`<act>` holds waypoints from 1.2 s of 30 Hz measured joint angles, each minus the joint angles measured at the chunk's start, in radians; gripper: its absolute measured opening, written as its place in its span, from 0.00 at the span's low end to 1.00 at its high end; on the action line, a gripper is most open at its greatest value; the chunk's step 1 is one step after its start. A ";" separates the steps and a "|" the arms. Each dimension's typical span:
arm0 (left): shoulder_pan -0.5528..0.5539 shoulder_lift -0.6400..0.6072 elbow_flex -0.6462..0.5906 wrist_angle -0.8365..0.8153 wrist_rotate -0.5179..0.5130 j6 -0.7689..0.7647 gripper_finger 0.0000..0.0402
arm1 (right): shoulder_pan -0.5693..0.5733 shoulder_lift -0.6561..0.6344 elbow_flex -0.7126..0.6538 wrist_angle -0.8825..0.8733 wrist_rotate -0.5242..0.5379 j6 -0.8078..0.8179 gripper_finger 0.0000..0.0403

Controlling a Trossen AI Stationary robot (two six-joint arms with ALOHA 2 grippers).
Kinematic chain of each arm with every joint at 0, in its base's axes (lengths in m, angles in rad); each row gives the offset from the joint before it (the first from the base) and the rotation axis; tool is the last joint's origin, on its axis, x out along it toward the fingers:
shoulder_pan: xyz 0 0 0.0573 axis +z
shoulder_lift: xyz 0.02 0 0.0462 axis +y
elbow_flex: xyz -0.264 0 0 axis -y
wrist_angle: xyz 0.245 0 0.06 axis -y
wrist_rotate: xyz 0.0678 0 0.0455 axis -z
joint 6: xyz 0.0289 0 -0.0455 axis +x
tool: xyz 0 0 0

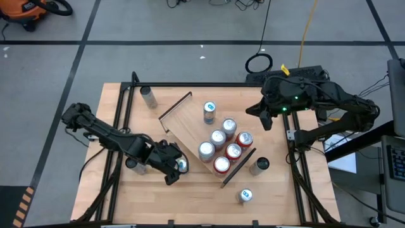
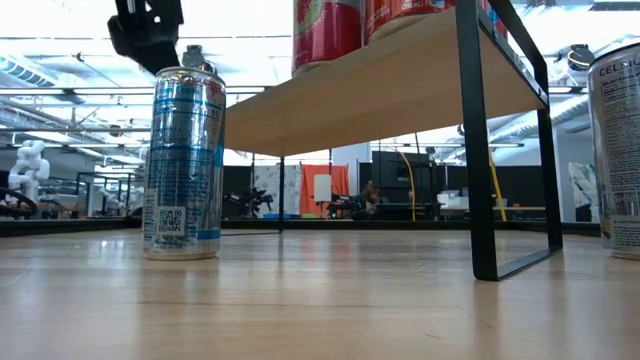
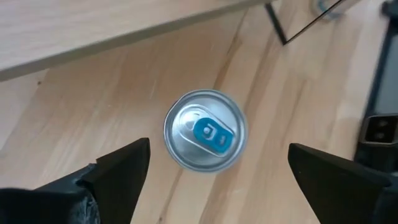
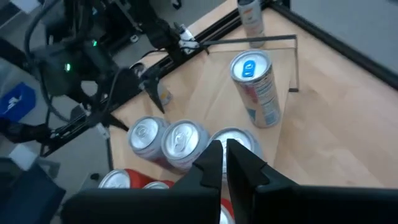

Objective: Place canned beverage on shelf
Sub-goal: Put the left blue soda can on the shelf aligned with the other blue soda can

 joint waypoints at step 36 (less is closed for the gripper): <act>0.029 0.121 0.000 0.032 -0.009 -0.021 0.76 | 0.050 0.021 0.000 -0.023 0.067 -0.008 0.00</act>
